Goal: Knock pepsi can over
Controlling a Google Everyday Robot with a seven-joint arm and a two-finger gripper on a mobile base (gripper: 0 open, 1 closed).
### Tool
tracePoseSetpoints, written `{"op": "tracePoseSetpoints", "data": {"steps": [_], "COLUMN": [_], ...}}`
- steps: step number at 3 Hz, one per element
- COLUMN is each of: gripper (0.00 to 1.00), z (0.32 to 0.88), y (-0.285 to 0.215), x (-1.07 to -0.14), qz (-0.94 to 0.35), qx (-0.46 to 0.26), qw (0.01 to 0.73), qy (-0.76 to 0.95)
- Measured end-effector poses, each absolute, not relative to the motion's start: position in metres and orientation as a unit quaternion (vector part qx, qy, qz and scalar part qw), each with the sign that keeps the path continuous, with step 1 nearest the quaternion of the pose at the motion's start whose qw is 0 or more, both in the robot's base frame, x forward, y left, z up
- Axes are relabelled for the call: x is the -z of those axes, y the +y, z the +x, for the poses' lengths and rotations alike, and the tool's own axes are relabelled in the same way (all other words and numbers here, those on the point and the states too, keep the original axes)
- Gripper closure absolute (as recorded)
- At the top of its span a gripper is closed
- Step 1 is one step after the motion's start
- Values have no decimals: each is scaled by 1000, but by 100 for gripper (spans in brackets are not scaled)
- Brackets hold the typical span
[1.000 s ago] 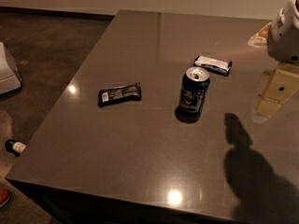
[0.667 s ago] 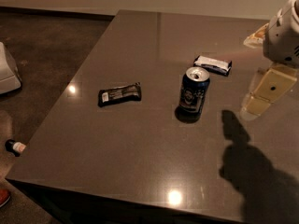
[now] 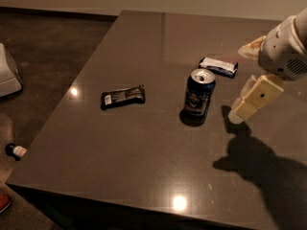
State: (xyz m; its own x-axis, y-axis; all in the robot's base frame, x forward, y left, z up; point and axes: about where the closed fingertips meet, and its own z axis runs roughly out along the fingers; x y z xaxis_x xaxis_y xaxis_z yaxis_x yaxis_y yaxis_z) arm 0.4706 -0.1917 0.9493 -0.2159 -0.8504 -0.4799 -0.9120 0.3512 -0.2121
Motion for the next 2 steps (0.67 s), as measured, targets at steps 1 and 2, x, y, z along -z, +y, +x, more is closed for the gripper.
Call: {"op": "tracePoseSetpoints", "data": {"steps": [1, 2], "gripper": [0, 0], "z": [481, 495], "y": [-185, -181], "x": [-928, -907], "qz": [-570, -576], "qx": [-91, -121], "qw": [288, 312], "qy": [764, 746]}}
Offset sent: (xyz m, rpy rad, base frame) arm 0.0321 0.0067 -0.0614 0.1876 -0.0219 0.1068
